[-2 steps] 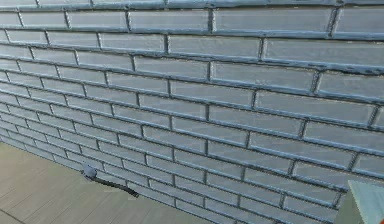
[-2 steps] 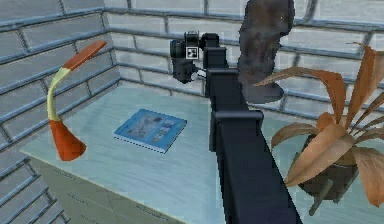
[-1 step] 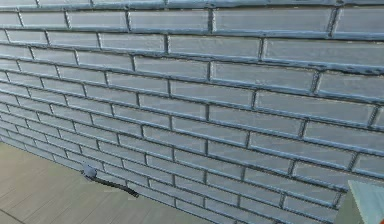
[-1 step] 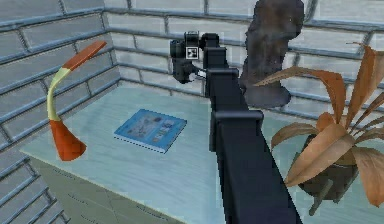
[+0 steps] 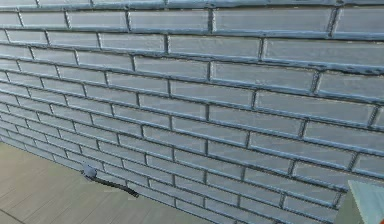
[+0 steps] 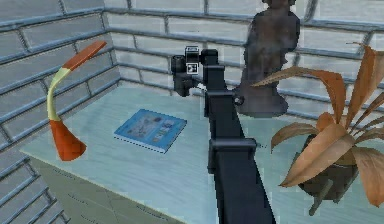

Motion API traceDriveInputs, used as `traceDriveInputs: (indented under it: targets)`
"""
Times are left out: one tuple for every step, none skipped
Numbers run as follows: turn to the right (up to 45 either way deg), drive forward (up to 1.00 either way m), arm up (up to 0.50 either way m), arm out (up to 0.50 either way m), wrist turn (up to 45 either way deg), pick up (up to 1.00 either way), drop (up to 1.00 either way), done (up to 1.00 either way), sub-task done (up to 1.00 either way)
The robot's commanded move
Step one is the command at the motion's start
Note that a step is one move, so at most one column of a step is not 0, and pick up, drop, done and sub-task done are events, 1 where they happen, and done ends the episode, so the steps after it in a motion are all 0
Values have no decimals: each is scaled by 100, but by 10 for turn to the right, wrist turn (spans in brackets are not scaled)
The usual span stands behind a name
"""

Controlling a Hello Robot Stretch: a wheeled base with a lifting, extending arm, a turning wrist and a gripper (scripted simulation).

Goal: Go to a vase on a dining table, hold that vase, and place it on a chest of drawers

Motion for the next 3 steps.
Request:
traceDriveInputs:
  targets:
    - [0, 0, -32, 0, 0, 0, 0, 0, 0]
    - [0, 0, 0, 0, 0, 0, 100, 0, 0]
    - [0, 0, 4, 0, 0, 0, 0, 0, 0]
